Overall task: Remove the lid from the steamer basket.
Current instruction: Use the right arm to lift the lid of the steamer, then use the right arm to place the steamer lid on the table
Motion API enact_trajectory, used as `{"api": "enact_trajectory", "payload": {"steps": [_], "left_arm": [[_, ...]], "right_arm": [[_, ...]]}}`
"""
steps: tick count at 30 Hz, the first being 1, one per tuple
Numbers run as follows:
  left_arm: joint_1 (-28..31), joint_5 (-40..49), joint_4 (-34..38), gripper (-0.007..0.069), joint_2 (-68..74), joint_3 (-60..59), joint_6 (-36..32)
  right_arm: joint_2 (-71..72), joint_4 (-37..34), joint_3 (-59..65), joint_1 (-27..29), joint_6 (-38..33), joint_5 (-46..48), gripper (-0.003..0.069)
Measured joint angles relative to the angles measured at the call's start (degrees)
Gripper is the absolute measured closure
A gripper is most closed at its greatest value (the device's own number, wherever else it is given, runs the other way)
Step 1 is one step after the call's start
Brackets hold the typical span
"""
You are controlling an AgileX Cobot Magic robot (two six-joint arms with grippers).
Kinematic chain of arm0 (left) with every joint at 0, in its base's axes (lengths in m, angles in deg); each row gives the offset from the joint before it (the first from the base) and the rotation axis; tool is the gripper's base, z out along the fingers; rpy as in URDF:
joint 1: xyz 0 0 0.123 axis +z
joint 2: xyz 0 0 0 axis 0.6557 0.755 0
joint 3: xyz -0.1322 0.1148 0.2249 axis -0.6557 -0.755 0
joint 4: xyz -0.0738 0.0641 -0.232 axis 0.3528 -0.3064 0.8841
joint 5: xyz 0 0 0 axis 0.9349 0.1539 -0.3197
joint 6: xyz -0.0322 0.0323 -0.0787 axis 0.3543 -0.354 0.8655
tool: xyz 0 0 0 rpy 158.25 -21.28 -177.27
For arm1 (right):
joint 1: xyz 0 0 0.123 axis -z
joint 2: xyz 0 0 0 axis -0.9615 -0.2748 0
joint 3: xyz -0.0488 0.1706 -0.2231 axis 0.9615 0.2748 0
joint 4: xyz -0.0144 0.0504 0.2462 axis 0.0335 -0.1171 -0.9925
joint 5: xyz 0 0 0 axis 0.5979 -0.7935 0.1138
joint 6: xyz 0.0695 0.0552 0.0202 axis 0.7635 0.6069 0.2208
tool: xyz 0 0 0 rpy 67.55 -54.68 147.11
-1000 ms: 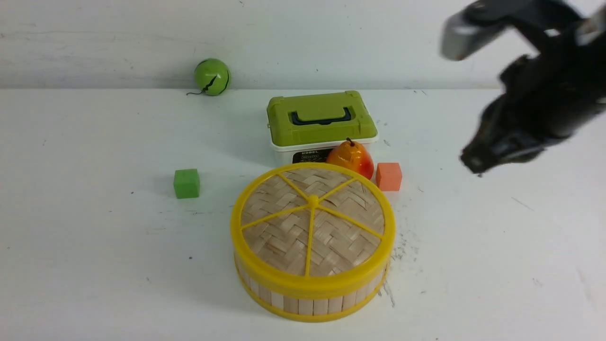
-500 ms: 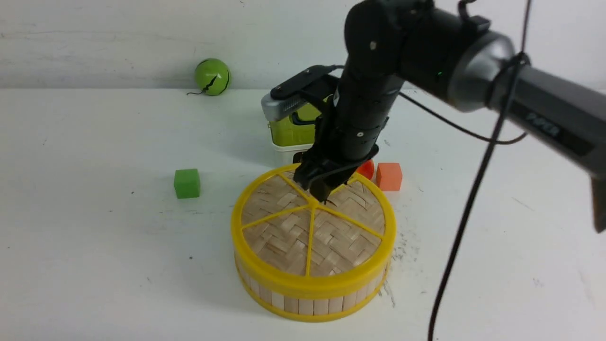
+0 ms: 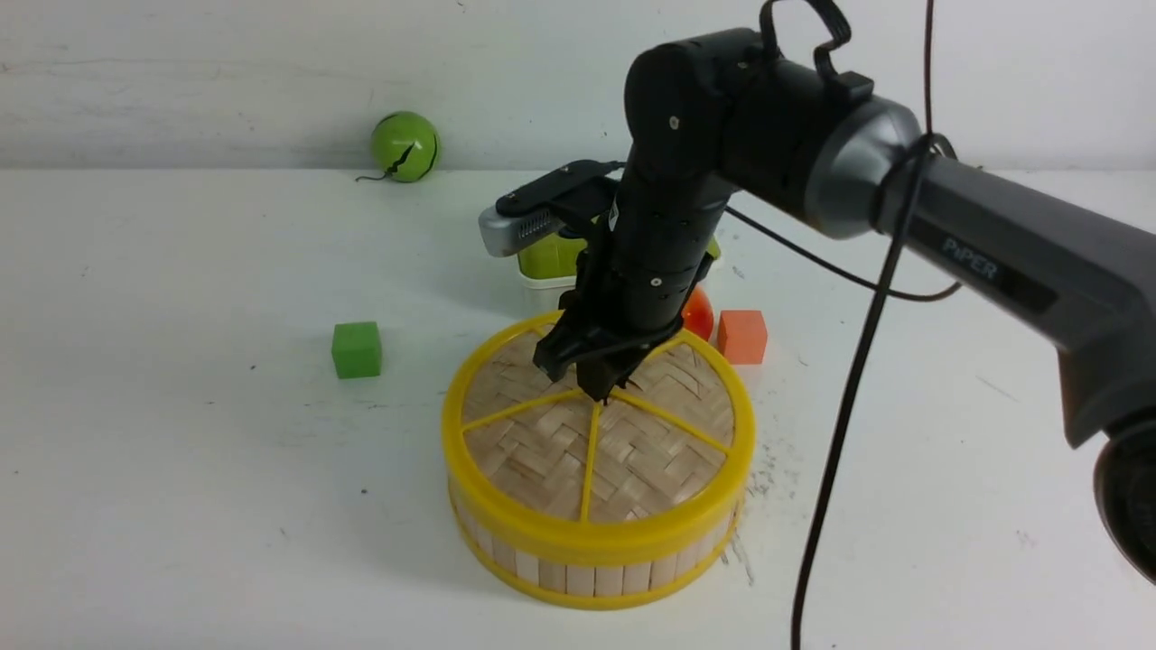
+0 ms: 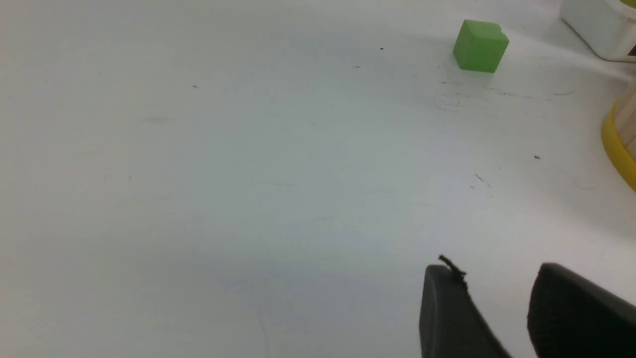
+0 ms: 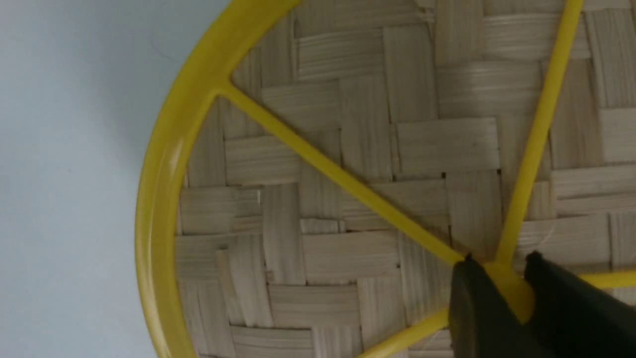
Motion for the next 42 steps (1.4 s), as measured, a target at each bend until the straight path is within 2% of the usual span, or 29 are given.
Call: {"api": "enact_trajectory", "payload": {"steps": [6, 11, 15, 20, 21, 23, 24, 25, 28, 35, 40, 42], "left_arm": [[0.00, 0.00, 0.00, 0.0385, 0.00, 0.00, 0.00], [0.00, 0.00, 0.00, 0.0385, 0.00, 0.00, 0.00], [0.00, 0.00, 0.00, 0.0385, 0.00, 0.00, 0.00], [0.00, 0.00, 0.00, 0.0385, 0.00, 0.00, 0.00], [0.00, 0.00, 0.00, 0.0385, 0.00, 0.00, 0.00], [0.00, 0.00, 0.00, 0.0385, 0.00, 0.00, 0.00], [0.00, 0.00, 0.00, 0.0385, 0.00, 0.00, 0.00], [0.00, 0.00, 0.00, 0.0385, 0.00, 0.00, 0.00], [0.00, 0.00, 0.00, 0.0385, 0.00, 0.00, 0.00], [0.00, 0.00, 0.00, 0.0385, 0.00, 0.00, 0.00], [0.00, 0.00, 0.00, 0.0385, 0.00, 0.00, 0.00], [0.00, 0.00, 0.00, 0.0385, 0.00, 0.00, 0.00]], "right_arm": [[1.11, 0.16, 0.00, -0.04, 0.00, -0.05, 0.0554], [9.93, 4.63, 1.07, 0.17, -0.23, 0.11, 0.0554], [22.15, 7.44, 6.64, 3.13, 0.85, 0.01, 0.0554], [32.81, 8.17, 25.26, 12.95, 1.99, 0.15, 0.0554], [32.81, 8.17, 26.00, 12.95, 2.10, 0.07, 0.0554], [34.37, 8.17, 35.36, 18.58, 4.05, -3.97, 0.0554], [34.38, 8.17, 36.03, 18.96, 4.05, -3.97, 0.0554], [34.44, 7.60, 41.53, 21.82, 5.06, -8.87, 0.0554], [33.84, 5.14, 48.26, 25.24, 5.91, -16.87, 0.0554], [28.20, 2.32, 53.57, 26.24, 6.06, -29.82, 0.0554], [25.02, 2.07, 53.56, 26.24, 6.06, -31.86, 0.0552], [24.44, 2.03, 53.56, 26.24, 6.06, -32.10, 0.0514]]}}
